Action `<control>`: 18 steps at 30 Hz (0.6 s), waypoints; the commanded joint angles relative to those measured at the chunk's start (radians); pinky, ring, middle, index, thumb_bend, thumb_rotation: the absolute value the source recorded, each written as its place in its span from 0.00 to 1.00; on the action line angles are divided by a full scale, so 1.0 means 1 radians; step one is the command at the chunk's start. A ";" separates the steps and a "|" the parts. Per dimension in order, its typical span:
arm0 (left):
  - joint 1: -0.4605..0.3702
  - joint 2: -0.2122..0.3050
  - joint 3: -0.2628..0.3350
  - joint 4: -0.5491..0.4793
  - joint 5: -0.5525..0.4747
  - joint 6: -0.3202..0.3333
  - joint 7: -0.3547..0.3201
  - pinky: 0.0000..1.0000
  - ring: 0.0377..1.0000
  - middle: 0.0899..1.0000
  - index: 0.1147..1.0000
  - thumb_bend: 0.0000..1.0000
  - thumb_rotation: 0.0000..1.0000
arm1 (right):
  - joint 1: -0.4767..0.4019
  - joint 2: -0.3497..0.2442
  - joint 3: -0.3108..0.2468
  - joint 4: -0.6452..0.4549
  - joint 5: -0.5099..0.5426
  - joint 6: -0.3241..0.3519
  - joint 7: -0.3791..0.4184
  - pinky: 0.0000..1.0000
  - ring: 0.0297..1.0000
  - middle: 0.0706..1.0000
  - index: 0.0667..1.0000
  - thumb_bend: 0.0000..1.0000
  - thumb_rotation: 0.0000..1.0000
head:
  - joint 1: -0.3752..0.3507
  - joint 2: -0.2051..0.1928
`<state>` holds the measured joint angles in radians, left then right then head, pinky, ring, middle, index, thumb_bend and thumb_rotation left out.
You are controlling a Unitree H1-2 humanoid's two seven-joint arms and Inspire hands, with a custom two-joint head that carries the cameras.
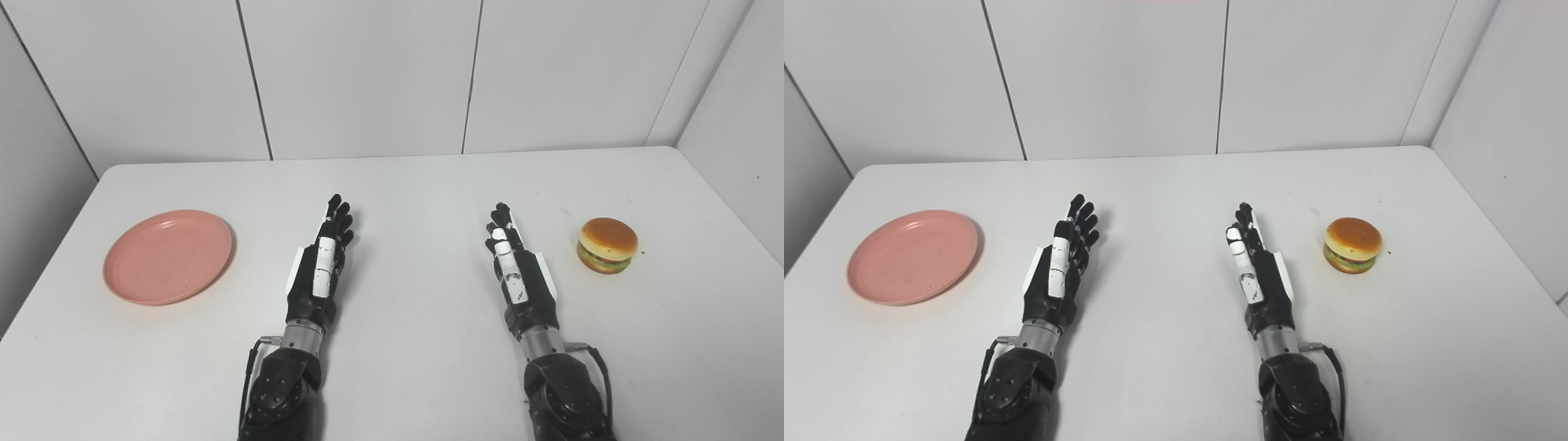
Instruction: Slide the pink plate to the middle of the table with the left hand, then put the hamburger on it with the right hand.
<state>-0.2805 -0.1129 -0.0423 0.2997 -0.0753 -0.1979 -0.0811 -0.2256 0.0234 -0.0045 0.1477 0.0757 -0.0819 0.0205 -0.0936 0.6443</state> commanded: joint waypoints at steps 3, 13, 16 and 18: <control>0.026 0.013 -0.007 -0.004 0.046 -0.047 0.021 1.00 1.00 1.00 1.00 0.70 1.00 | -0.013 0.006 0.009 -0.011 -0.012 -0.047 0.006 1.00 1.00 1.00 1.00 0.59 0.90 | 0.002 -0.001; 0.023 0.009 -0.004 0.011 0.037 -0.061 0.021 1.00 1.00 1.00 1.00 0.67 1.00 | -0.013 0.000 0.008 -0.004 -0.017 -0.051 0.006 1.00 1.00 1.00 1.00 0.60 0.91 | 0.003 -0.007; 0.023 0.010 -0.007 0.006 0.042 -0.049 0.023 1.00 1.00 1.00 1.00 0.69 1.00 | -0.012 0.000 0.007 -0.006 -0.016 -0.045 0.006 1.00 1.00 1.00 1.00 0.61 0.90 | 0.003 -0.007; 0.022 0.010 -0.006 0.008 0.042 -0.049 0.024 1.00 1.00 1.00 1.00 0.69 1.00 | -0.013 0.001 0.006 -0.005 -0.016 -0.046 0.004 1.00 1.00 1.00 1.00 0.61 0.90 | 0.002 -0.008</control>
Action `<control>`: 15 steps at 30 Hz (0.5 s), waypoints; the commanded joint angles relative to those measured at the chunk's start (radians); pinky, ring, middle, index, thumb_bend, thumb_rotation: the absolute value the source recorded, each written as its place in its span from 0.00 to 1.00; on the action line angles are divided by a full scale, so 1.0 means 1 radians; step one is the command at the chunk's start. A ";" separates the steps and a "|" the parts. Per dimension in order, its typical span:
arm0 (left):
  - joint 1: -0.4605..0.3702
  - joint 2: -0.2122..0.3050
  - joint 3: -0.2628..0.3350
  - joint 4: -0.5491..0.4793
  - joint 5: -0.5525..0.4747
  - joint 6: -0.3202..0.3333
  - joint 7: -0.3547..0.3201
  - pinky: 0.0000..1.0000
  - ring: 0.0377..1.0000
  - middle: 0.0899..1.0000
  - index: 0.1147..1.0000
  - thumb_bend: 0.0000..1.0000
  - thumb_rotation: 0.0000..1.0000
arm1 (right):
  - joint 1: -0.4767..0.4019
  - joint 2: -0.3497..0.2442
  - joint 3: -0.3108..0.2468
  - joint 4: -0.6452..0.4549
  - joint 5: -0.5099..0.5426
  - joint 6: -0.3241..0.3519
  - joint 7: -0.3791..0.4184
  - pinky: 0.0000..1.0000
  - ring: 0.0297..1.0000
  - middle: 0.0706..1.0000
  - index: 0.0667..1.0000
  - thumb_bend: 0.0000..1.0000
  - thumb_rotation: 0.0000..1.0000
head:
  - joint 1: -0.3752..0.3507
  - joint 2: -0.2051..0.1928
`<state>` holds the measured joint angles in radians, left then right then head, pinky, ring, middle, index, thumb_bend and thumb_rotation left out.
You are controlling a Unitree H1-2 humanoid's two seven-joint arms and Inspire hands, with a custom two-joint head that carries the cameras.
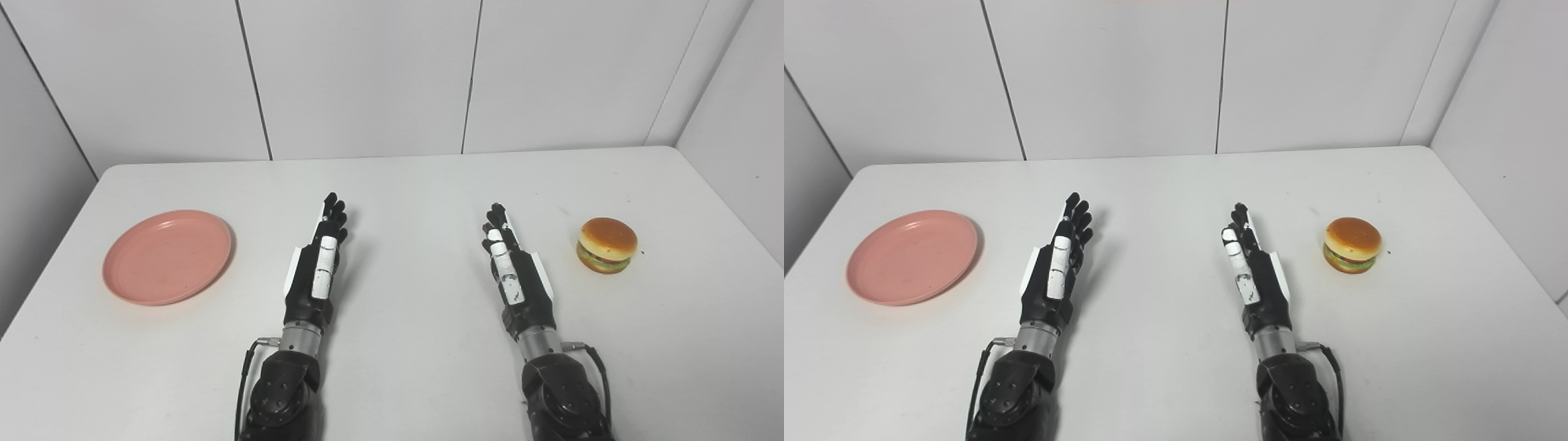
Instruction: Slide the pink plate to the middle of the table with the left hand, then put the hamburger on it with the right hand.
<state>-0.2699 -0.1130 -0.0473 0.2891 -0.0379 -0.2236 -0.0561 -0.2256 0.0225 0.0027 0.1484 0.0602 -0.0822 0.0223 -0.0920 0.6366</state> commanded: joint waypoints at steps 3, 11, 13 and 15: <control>0.008 0.011 0.000 0.021 0.003 -0.020 -0.001 1.00 1.00 1.00 1.00 0.70 1.00 | -0.015 0.008 -0.004 0.000 0.003 -0.049 -0.001 1.00 1.00 1.00 1.00 0.60 0.89 | -0.001 -0.002; 0.006 0.013 0.007 0.016 -0.031 0.019 -0.016 1.00 1.00 1.00 1.00 0.73 1.00 | -0.018 0.006 -0.004 0.011 0.005 -0.059 0.002 1.00 1.00 1.00 1.00 0.60 0.90 | 0.005 -0.006; 0.004 0.013 0.006 0.021 -0.029 0.020 -0.016 1.00 1.00 1.00 1.00 0.74 1.00 | -0.018 0.003 -0.003 0.011 0.002 -0.062 0.001 1.00 1.00 1.00 1.00 0.60 0.91 | 0.023 -0.011; 0.004 0.007 0.004 0.028 -0.026 0.013 -0.011 1.00 1.00 1.00 1.00 0.74 1.00 | -0.015 -0.003 -0.005 0.010 0.006 -0.062 0.007 1.00 1.00 1.00 1.00 0.60 0.91 | 0.076 -0.020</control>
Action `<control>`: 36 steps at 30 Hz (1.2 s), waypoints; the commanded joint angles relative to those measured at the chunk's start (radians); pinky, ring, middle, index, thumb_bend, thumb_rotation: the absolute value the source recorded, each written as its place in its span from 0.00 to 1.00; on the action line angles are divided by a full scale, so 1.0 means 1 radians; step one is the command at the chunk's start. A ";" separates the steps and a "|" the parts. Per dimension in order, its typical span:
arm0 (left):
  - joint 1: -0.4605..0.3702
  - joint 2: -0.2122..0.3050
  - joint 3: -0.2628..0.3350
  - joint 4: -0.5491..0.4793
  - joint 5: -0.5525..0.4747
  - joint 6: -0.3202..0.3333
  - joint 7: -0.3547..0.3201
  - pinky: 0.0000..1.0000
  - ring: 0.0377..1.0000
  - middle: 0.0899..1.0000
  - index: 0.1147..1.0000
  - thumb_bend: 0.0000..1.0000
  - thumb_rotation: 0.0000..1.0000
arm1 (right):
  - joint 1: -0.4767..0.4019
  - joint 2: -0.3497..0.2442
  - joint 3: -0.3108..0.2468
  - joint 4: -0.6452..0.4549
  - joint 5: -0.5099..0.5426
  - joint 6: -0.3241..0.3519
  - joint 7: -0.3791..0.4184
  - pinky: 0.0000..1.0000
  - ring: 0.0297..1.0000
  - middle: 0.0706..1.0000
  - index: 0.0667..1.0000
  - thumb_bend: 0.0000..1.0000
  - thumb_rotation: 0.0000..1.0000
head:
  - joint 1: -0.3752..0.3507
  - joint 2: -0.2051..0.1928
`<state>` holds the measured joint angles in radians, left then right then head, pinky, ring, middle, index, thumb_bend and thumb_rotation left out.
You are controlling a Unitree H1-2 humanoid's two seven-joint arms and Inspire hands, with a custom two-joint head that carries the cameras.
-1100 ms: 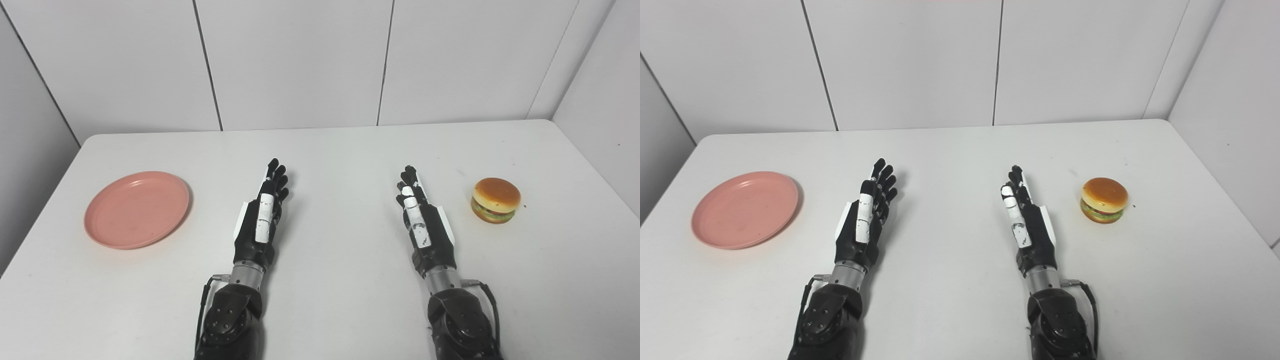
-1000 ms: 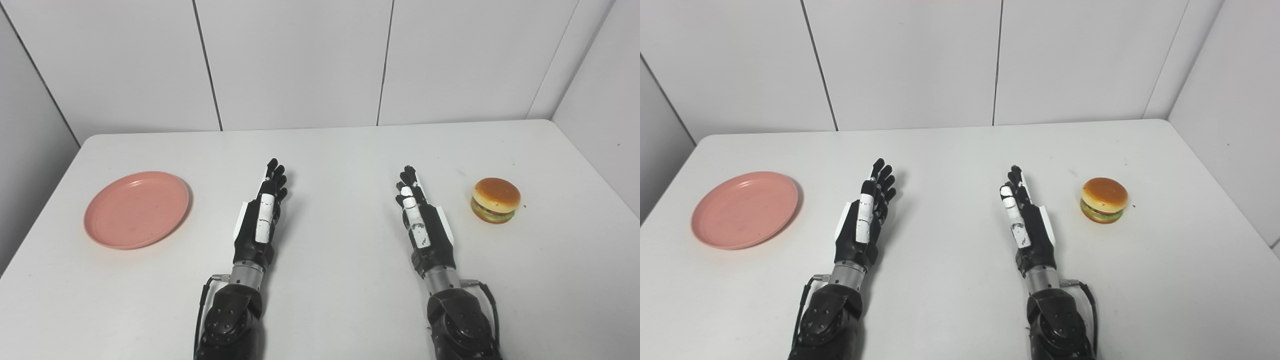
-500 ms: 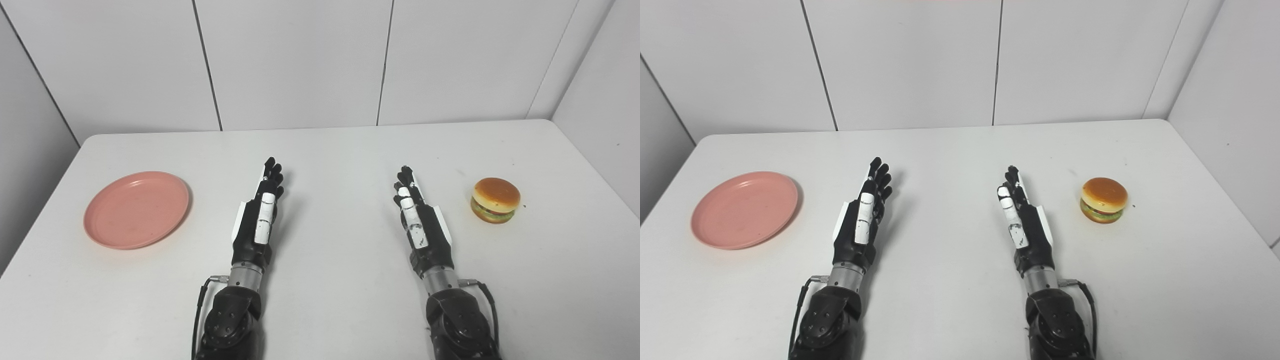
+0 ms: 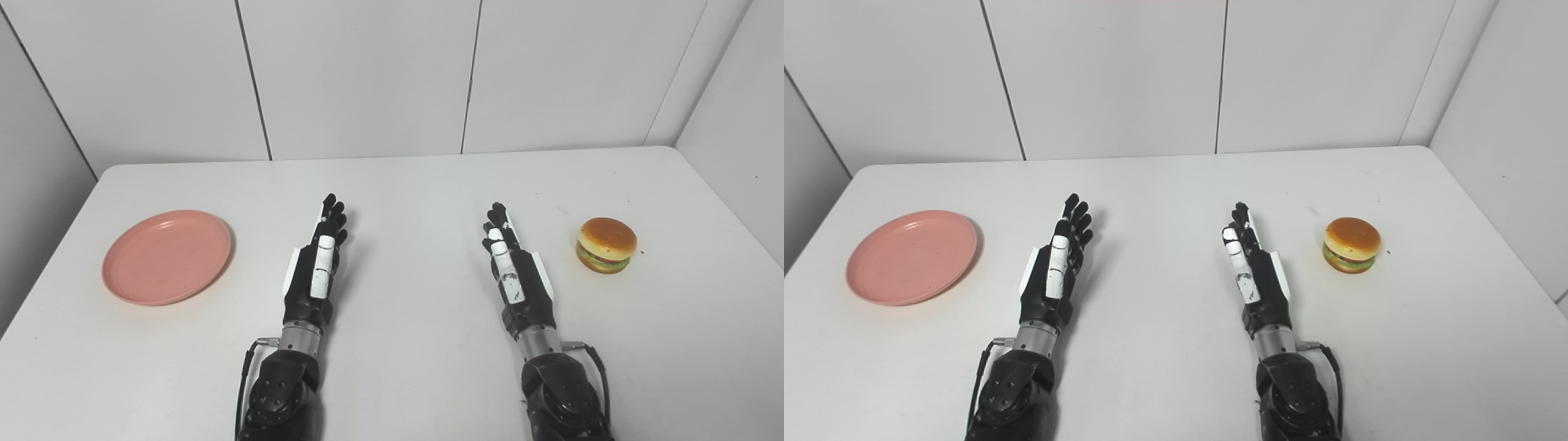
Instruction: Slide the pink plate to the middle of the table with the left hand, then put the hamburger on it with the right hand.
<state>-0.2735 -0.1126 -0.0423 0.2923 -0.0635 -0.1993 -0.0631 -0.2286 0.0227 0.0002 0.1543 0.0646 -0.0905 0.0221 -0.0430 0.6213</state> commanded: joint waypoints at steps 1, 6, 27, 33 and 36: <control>0.007 -0.001 -0.005 0.030 0.009 -0.012 0.004 1.00 1.00 1.00 1.00 0.73 1.00 | -0.009 -0.011 -0.007 0.001 0.018 -0.051 0.020 1.00 1.00 1.00 1.00 0.60 0.91 | 0.085 -0.016; 0.004 -0.029 -0.022 0.057 0.033 -0.013 0.021 1.00 1.00 1.00 1.00 0.75 1.00 | 0.006 -0.043 -0.027 -0.005 0.084 -0.058 0.067 1.00 1.00 1.00 1.00 0.59 0.88 | 0.197 -0.045; -0.066 -0.036 0.009 -0.030 0.011 0.028 0.054 1.00 1.00 1.00 0.99 0.79 1.00 | -0.018 -0.094 -0.068 0.104 0.143 -0.157 0.128 1.00 1.00 1.00 1.00 0.62 0.89 | 0.327 -0.092; -0.093 -0.008 0.070 -0.094 -0.025 0.071 0.067 0.96 0.91 0.91 0.90 0.83 1.00 | -0.020 -0.087 -0.069 0.108 0.139 -0.161 0.125 1.00 1.00 1.00 1.00 0.59 0.88 | 0.336 -0.102; -0.107 0.022 0.095 -0.133 -0.047 0.122 0.064 0.94 0.90 0.89 0.88 0.86 1.00 | -0.019 -0.085 -0.068 0.104 0.136 -0.161 0.122 1.00 1.00 1.00 1.00 0.58 0.89 | 0.338 -0.104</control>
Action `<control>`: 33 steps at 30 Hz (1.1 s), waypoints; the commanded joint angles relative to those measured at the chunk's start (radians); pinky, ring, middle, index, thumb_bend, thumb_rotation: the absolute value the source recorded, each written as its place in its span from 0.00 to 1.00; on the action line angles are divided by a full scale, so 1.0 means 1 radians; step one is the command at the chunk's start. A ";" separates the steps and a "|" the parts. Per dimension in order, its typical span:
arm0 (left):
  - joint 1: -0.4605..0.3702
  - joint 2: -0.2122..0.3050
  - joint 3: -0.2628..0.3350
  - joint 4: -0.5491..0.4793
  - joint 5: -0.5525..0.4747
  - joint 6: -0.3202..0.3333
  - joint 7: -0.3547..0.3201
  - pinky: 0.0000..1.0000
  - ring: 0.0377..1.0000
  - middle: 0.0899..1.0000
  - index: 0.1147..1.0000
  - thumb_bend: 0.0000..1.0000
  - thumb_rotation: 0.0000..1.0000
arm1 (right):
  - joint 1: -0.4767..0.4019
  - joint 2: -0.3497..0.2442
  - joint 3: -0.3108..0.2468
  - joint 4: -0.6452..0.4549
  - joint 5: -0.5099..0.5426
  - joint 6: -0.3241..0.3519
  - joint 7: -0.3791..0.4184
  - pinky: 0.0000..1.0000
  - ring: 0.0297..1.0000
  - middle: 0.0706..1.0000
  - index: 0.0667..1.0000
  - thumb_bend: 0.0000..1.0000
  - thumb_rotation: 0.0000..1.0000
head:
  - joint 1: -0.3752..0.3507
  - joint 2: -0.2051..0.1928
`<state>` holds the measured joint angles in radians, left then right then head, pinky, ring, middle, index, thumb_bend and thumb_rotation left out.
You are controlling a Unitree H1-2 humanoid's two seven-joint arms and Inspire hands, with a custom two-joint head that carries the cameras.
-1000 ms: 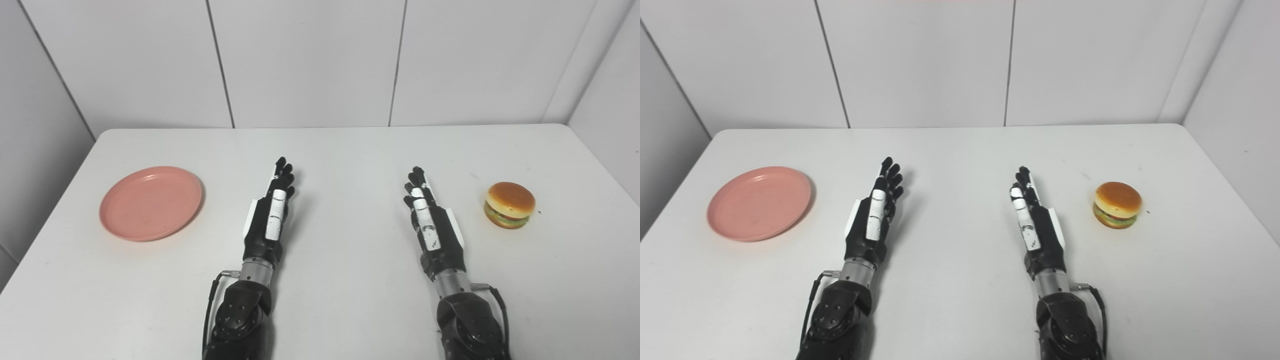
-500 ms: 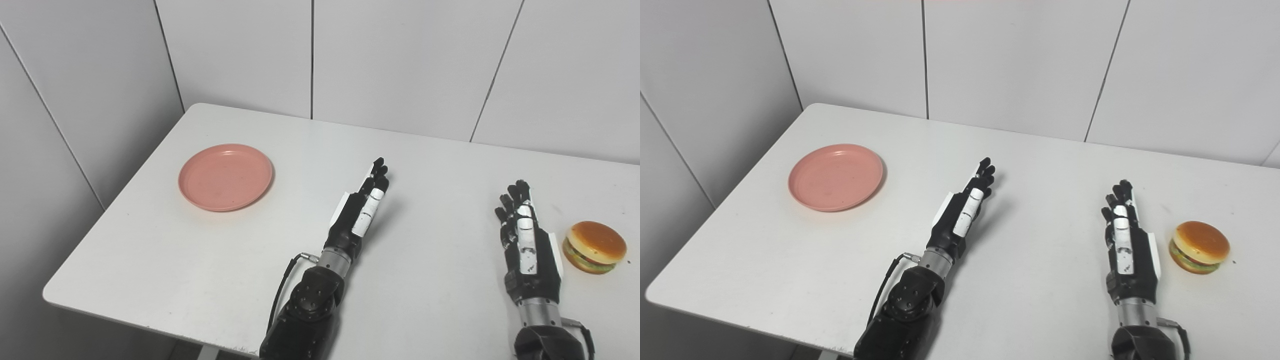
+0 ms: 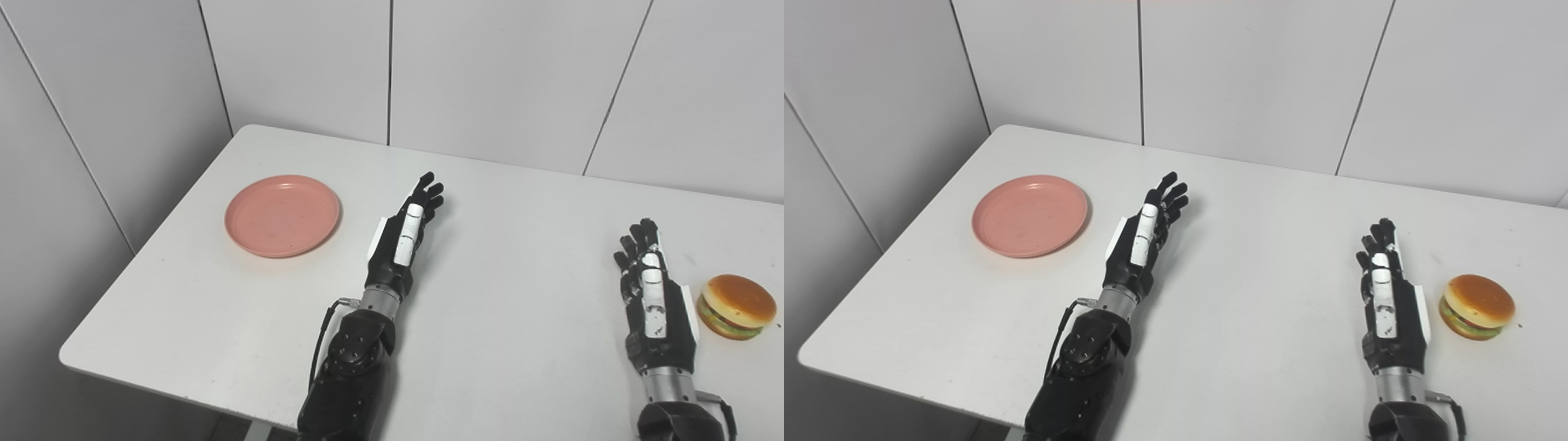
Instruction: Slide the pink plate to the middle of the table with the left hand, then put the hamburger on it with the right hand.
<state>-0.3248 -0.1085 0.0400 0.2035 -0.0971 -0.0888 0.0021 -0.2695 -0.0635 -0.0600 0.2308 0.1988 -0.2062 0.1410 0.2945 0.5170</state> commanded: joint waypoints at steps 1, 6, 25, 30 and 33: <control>-0.066 0.030 0.027 -0.043 -0.025 0.009 0.001 0.94 0.90 0.89 0.88 0.86 1.00 | 0.022 0.003 -0.009 0.026 0.002 -0.047 0.000 1.00 1.00 1.00 1.00 0.58 0.89 | 0.003 -0.001; -0.103 0.063 0.100 -0.046 -0.052 0.003 0.046 0.79 0.79 0.78 0.75 0.87 1.00 | 0.024 0.006 -0.013 0.024 0.012 -0.044 0.005 1.00 1.00 1.00 1.00 0.55 0.89 | 0.011 -0.006; -0.196 0.243 0.258 0.004 -0.116 0.005 0.081 0.67 0.69 0.67 0.64 0.85 1.00 | 0.032 0.006 -0.017 0.015 0.005 -0.042 0.001 1.00 1.00 1.00 1.00 0.54 0.88 | 0.039 -0.021; -0.211 0.299 0.295 0.045 -0.118 0.016 0.103 0.66 0.67 0.65 0.62 0.84 1.00 | 0.030 0.004 -0.018 0.021 0.004 -0.042 0.002 1.00 1.00 1.00 1.00 0.54 0.89 | 0.049 -0.026; -0.228 0.339 0.318 0.089 -0.126 0.015 0.108 0.64 0.66 0.63 0.60 0.83 1.00 | 0.028 0.006 -0.019 0.024 0.003 -0.041 -0.001 1.00 1.00 1.00 1.00 0.55 0.89 | 0.050 -0.028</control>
<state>-0.4848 0.1882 0.3512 0.3010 -0.2151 -0.0572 0.1064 -0.2664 -0.0611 -0.0725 0.2259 0.1990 -0.2071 0.1395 0.3436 0.4893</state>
